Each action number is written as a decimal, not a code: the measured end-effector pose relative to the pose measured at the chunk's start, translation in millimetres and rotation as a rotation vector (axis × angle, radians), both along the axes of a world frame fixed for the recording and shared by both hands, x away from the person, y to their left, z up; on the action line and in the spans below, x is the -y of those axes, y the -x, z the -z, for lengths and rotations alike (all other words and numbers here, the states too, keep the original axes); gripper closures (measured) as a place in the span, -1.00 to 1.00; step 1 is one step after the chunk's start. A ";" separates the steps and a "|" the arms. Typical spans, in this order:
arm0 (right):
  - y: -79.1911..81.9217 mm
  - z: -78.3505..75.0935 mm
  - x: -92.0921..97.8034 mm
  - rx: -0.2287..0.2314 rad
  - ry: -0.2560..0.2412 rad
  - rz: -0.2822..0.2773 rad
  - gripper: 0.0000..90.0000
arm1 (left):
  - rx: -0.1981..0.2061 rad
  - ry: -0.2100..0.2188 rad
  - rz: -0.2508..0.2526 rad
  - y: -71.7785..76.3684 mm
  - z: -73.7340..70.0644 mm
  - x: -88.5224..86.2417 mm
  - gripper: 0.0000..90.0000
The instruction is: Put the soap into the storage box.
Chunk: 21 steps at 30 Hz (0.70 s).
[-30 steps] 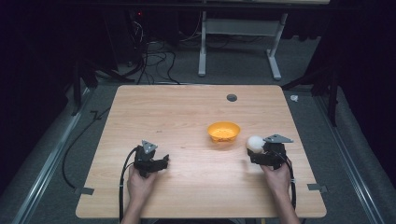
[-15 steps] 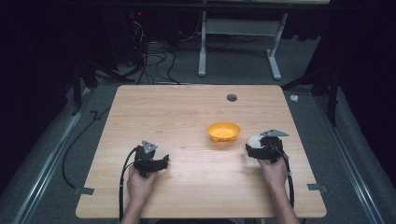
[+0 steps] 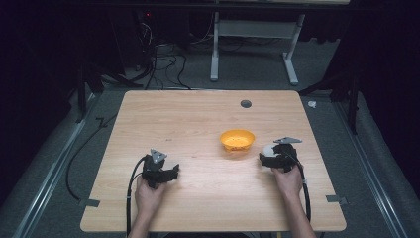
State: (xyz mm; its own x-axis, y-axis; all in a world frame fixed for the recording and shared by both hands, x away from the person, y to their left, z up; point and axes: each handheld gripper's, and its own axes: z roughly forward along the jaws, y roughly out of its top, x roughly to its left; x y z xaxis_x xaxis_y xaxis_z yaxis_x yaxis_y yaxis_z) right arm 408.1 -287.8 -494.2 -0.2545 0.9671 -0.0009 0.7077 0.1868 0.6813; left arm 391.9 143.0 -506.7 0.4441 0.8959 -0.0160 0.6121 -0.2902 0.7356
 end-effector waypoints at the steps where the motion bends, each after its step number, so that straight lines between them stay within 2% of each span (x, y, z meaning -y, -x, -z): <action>1: -0.3 0.3 0.4 0.000 -0.001 -0.002 -0.61 | 0.000 0.000 0.000 0.0 0.0 0.0 -0.46; 10: -1.4 3.0 1.3 -0.003 -0.007 -0.005 -0.46 | -0.001 -0.001 0.000 0.0 -0.1 -0.1 -0.46; 21: -1.1 2.9 2.2 -0.002 -0.008 -0.013 -0.45 | 0.000 0.000 0.000 0.0 0.0 0.0 -0.46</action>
State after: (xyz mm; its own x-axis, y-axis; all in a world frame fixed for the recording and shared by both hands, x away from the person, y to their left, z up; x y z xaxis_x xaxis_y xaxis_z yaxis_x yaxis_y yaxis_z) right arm 409.2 -290.0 -497.1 -0.2666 0.9638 0.0074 0.7066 0.1902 0.6816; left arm 391.9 143.0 -506.8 0.4440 0.8959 -0.0158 0.6120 -0.2904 0.7356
